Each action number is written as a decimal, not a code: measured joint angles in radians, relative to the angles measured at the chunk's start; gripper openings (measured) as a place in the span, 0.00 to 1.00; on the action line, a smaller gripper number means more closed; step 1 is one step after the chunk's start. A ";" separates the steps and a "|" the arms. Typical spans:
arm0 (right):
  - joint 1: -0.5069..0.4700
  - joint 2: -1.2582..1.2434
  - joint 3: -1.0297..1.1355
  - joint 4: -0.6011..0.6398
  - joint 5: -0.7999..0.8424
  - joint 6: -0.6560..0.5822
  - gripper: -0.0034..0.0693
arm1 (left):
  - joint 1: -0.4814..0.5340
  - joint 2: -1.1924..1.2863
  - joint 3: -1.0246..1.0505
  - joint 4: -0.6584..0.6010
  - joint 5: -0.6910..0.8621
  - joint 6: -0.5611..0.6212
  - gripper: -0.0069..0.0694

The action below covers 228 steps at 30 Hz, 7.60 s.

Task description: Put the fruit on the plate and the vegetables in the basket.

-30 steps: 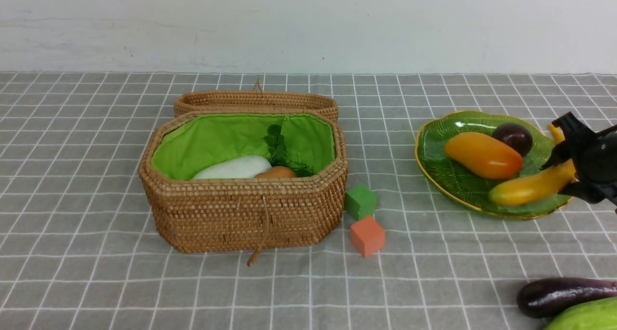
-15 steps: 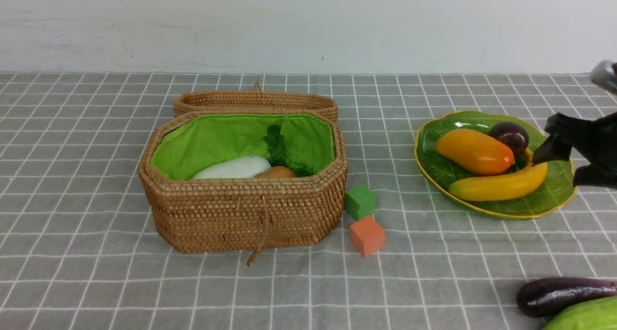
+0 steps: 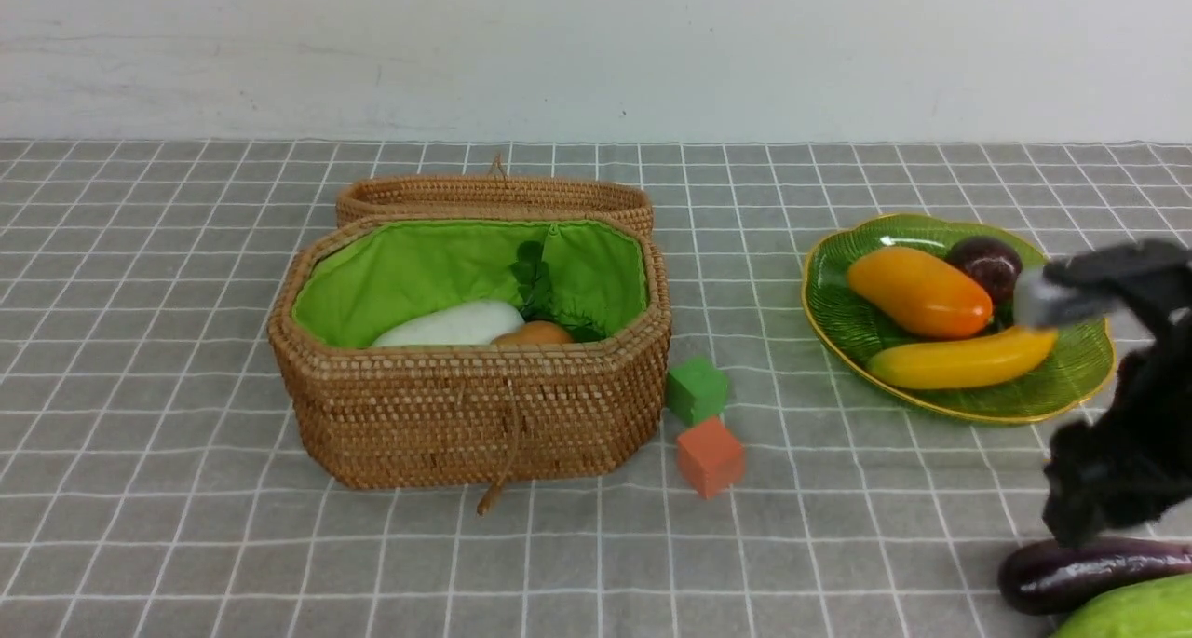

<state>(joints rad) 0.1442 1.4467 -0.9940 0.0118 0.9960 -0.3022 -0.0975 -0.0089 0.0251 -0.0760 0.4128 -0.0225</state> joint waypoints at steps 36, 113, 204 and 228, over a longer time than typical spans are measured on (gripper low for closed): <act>0.090 0.261 0.091 -0.210 -0.254 -0.481 0.71 | 0.000 0.000 0.000 0.000 0.000 0.000 0.40; 0.283 0.001 -0.440 -0.177 0.247 -0.161 0.71 | 0.000 0.000 0.000 0.000 0.000 0.000 0.40; 0.314 0.462 -1.008 0.441 0.051 -0.496 0.26 | 0.000 0.000 0.000 0.000 0.000 0.000 0.40; 0.116 0.288 -0.995 -0.151 0.265 0.392 0.03 | 0.000 0.000 0.000 0.000 0.000 0.000 0.40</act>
<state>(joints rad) 0.2602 1.7348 -1.9886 -0.1396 1.2611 0.0894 -0.0975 -0.0089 0.0251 -0.0760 0.4128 -0.0225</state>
